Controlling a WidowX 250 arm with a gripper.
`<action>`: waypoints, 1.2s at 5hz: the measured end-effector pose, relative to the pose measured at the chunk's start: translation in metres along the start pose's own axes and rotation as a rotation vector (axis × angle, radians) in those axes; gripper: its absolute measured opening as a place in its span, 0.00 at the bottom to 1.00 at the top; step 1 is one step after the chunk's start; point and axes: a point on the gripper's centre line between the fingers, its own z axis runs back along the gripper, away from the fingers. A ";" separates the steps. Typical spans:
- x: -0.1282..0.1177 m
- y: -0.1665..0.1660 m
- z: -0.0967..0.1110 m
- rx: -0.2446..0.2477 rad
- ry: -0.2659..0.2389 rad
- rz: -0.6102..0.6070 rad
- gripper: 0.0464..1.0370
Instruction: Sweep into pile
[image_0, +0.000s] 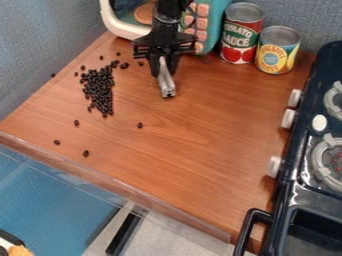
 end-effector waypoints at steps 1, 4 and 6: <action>0.008 -0.002 0.000 -0.006 -0.008 0.024 0.29; 0.016 0.003 -0.006 0.018 -0.025 0.060 0.29; 0.021 0.010 -0.007 0.025 -0.040 0.133 0.29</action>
